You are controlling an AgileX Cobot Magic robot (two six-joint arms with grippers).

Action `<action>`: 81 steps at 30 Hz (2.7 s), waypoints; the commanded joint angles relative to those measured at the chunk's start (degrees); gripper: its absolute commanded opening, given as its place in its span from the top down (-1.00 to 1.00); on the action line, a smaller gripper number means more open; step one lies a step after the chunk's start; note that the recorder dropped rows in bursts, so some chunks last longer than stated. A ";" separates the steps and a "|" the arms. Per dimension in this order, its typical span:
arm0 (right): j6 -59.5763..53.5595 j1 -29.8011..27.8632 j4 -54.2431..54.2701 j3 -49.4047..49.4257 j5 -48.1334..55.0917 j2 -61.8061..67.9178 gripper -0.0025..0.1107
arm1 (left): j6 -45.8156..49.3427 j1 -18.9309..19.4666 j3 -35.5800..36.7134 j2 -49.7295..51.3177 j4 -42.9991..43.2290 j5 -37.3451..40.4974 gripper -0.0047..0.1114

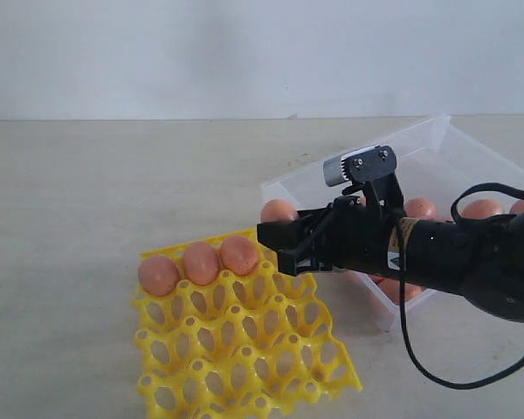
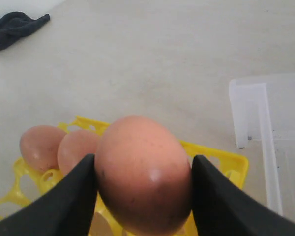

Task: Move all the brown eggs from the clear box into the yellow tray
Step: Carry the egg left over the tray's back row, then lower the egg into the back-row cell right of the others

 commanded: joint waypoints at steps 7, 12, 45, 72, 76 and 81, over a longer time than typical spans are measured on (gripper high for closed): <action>0.93 0.03 0.36 -5.31 2.66 4.21 0.96 | 0.41 0.18 -0.08 -0.14 -0.29 -0.40 0.85; 1.80 0.03 -2.68 -5.31 2.76 4.21 0.96 | 0.41 0.18 -0.08 -0.14 -0.29 -0.40 0.85; 0.24 0.03 -7.27 -5.46 8.54 4.53 0.81 | 0.41 0.18 -0.08 -0.14 -0.29 -0.40 0.85; -0.59 0.03 -7.38 -5.46 8.65 4.53 0.01 | 0.41 0.18 -0.08 -0.14 -0.29 -0.40 0.85; -0.59 0.03 -7.38 -5.46 8.65 4.53 0.01 | 0.41 0.18 -0.08 -0.14 -0.29 -0.40 0.85; -0.59 0.03 -7.38 -5.46 7.84 4.42 0.01 | 0.41 0.18 -0.08 -0.14 -0.29 -0.40 0.85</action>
